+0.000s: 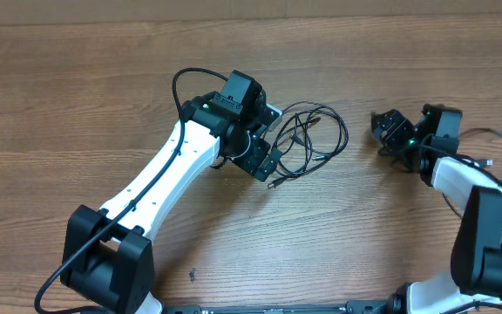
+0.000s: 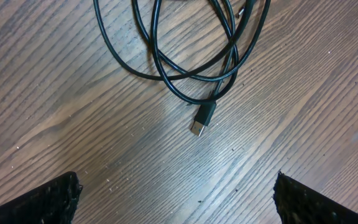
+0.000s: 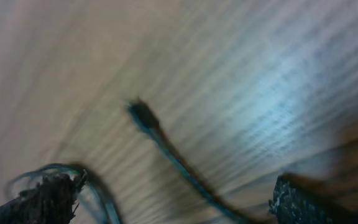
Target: Untangle cables
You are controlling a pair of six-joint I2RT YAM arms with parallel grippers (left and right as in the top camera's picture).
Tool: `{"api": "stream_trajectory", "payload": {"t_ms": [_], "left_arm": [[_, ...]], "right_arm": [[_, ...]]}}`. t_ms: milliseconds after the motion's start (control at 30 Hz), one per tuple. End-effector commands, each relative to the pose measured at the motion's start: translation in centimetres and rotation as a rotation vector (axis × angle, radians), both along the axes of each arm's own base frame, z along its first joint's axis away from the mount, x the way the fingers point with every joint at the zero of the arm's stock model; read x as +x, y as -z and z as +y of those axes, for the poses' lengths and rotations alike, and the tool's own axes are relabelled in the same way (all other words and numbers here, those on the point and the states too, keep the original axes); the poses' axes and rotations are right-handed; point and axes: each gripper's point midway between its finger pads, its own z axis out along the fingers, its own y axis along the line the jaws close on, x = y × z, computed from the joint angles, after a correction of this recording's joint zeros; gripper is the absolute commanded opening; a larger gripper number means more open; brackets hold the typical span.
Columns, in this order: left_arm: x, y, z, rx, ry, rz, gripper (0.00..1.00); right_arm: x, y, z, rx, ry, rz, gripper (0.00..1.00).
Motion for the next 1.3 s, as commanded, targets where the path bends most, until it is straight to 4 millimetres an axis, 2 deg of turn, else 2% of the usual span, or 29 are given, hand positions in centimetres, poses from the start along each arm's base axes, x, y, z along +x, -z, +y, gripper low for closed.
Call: {"api": "stream_trajectory", "payload": {"t_ms": [0,233,367,667,867,1033,1133,1267], "left_arm": [[-0.1,0.1,0.1,0.002,-0.011,0.006,1.0],[-0.1,0.1,0.1,0.001,-0.011,0.005,1.0],[-0.1,0.1,0.0,0.001,-0.011,0.005,1.0],[0.0,0.1,0.0,-0.001,-0.01,0.002,1.0],[0.2,0.0,-0.1,-0.005,-0.01,-0.007,1.0],[0.3,0.0,-0.1,-0.006,-0.01,-0.009,1.0],[0.3,0.0,-0.1,-0.005,-0.006,-0.01,1.0],[0.3,0.0,-0.1,-0.005,-0.007,-0.01,1.0]], "right_arm": [[-0.4,1.7,-0.2,-0.007,0.017,0.053,1.0],[-2.3,2.9,0.0,0.004,0.02,0.144,1.0],[-4.0,3.9,-0.1,-0.003,0.035,0.23,1.0],[-10.8,6.2,-3.3,-0.162,0.193,0.535,1.0],[-12.6,6.4,-4.0,-0.169,0.262,0.607,1.0],[-15.4,6.5,-6.7,-0.121,0.424,0.691,1.0],[-17.0,6.5,-9.2,-0.085,0.522,0.719,1.0],[-17.9,6.5,-12.4,-0.053,0.638,0.692,1.0]]}}
